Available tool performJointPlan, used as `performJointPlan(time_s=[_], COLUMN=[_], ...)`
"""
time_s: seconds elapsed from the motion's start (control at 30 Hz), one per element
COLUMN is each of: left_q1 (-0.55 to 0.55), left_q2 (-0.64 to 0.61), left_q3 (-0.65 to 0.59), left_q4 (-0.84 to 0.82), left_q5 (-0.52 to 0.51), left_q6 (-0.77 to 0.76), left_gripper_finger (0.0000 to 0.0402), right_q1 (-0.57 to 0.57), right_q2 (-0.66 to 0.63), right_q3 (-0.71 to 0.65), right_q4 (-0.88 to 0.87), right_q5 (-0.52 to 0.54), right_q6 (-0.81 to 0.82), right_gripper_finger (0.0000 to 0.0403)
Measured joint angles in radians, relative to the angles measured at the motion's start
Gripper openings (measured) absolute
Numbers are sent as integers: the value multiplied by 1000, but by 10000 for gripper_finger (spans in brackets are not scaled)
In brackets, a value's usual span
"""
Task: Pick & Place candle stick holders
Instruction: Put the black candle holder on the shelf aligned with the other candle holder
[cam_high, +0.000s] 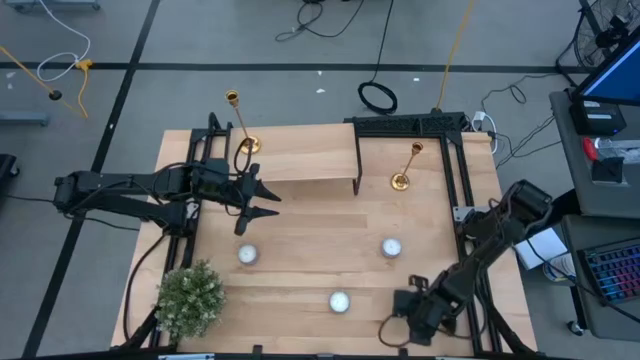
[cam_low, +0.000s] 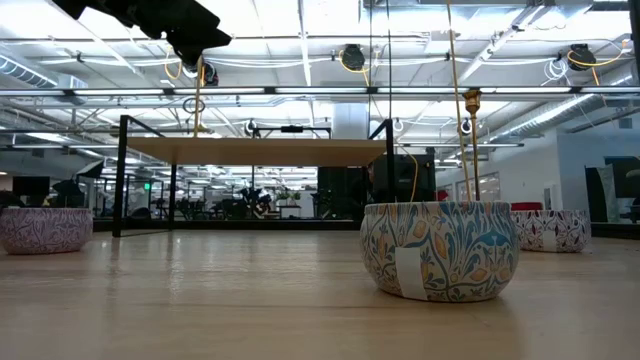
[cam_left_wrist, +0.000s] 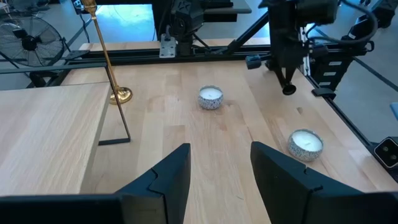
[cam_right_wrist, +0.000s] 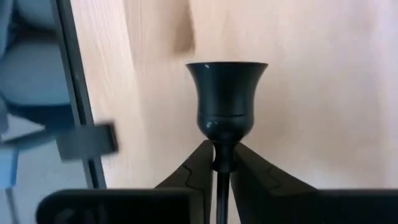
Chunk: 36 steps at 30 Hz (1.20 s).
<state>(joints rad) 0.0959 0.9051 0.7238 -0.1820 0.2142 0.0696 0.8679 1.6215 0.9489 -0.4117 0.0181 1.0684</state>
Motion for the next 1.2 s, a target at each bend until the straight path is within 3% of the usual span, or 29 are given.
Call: performJointPlan(time_s=[0.2,0.37,0.43,0.67,0.8,1.0,1.2], left_q1=[0,0,0,0,0,0,-3], left_q2=[0,0,0,0,0,-39,-133], left_q3=[0,0,0,0,0,0,0], left_q4=[1,9,16,26,56,81,80], left_q5=[0,0,0,3,3,-6,-14], left_q6=[-4,-21,-38,-57,-101,-111,-63], left_gripper_finger=[175,175,175,175,175,175,175], right_q1=[-116,-221,-276,-463,-574,-780,-949], right_q2=[-120,-235,-271,-316,-295,-217,-118], right_q3=[0,1,2,2,2,3,4], right_q4=[-3,81,143,462,655,963,1213], right_q5=[209,439,481,476,453,97,57], right_q6=[-213,-557,-698,-1153,-1322,-1397,-1400], right_gripper_finger=[26,33,35,27,31,33,27])
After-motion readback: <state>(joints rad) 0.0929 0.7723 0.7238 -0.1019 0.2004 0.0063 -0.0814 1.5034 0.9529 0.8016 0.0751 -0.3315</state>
